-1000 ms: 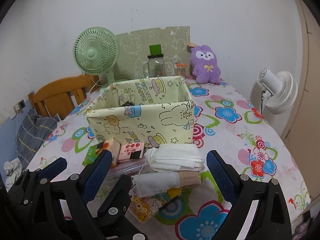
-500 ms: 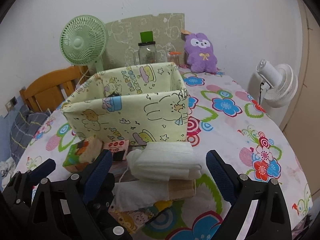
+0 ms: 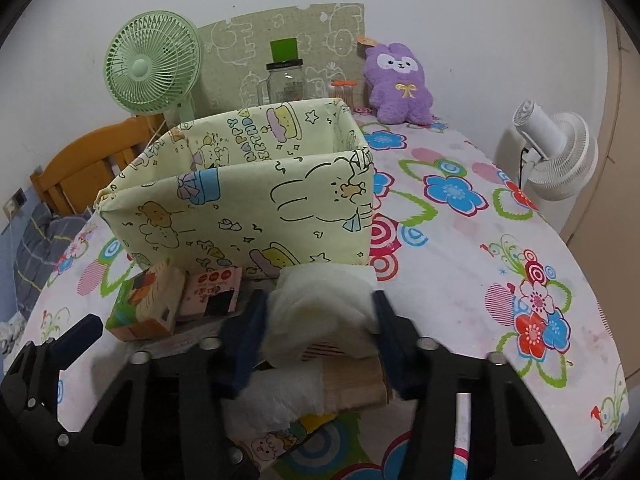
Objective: Organize soft objects
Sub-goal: 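Reach the right tool to the white cloth and grasp it, then grasp the green tissue pack with the left tool while the right tool lifts the white cloth, then carry the green tissue pack and white cloth over the fabric box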
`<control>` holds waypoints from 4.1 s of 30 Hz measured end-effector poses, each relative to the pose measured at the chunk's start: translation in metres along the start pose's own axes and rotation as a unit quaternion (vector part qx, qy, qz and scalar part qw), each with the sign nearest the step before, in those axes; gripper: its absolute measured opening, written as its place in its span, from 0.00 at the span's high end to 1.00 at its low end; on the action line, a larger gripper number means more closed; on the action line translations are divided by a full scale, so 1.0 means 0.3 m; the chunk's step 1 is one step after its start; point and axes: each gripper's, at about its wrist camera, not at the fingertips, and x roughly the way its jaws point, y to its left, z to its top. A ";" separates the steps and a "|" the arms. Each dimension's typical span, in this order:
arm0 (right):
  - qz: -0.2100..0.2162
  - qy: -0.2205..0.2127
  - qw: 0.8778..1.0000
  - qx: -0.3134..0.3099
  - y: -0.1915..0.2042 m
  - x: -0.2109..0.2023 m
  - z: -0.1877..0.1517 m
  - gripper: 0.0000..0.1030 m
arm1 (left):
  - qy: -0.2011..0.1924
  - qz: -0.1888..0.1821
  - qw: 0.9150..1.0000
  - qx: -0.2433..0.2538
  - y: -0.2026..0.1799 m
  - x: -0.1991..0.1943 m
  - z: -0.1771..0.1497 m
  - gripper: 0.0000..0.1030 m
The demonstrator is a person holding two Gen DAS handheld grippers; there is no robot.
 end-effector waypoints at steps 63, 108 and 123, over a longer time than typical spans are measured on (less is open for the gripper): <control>0.016 -0.051 0.999 -0.002 0.074 -0.181 0.010 0.71 | -0.016 0.003 1.000 -0.025 0.065 -0.112 0.028 0.31; 0.031 -0.147 0.988 -0.016 0.055 -0.495 0.223 0.71 | -0.116 -0.008 0.993 0.005 -0.003 -0.412 0.245 0.32; 0.029 -0.143 0.989 -0.018 0.062 -0.401 0.324 0.71 | -0.113 -0.010 0.994 0.010 -0.011 -0.334 0.337 0.32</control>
